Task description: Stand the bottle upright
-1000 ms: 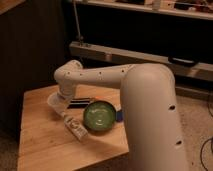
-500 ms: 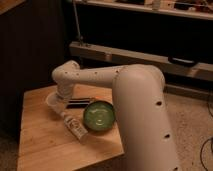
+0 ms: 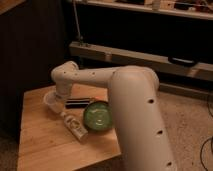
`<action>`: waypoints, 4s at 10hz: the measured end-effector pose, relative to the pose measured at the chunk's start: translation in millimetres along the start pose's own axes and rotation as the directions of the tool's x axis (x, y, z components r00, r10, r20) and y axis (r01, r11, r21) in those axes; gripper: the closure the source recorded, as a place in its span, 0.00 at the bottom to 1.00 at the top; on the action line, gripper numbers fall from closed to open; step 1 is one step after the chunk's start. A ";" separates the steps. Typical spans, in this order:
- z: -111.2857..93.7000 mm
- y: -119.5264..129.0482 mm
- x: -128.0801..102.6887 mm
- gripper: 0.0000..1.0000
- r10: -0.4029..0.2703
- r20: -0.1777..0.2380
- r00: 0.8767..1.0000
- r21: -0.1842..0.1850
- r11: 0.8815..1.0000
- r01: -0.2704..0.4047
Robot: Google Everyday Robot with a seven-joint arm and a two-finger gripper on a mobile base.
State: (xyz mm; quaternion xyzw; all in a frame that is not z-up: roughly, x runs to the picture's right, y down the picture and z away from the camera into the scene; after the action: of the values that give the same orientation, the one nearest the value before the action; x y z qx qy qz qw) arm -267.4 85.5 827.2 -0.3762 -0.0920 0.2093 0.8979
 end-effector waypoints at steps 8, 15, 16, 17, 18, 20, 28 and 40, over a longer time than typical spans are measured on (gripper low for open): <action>-21.6 5.5 -3.7 0.58 0.024 -0.247 0.969 0.022 1.000 -0.019; -38.6 18.8 40.1 0.20 0.043 -0.352 0.935 0.049 0.998 -0.027; -37.5 18.6 42.5 0.20 0.044 -0.357 0.933 0.047 0.998 -0.029; -37.1 16.8 46.1 0.20 0.050 -0.361 0.931 0.047 0.998 -0.035; -35.9 16.8 47.2 0.20 0.051 -0.367 0.929 0.046 0.998 -0.037; -30.8 16.9 47.9 0.20 0.051 -0.394 0.918 0.046 0.998 -0.036; -10.4 29.1 39.4 0.20 0.092 -0.434 0.896 0.113 0.992 -0.048; -1.4 27.0 37.5 0.20 0.219 -0.314 0.924 0.199 0.967 -0.161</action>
State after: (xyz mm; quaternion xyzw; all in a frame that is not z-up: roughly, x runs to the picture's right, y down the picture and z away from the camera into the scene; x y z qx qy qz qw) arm -241.7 118.3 807.2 -0.3354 0.1165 0.2361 0.9045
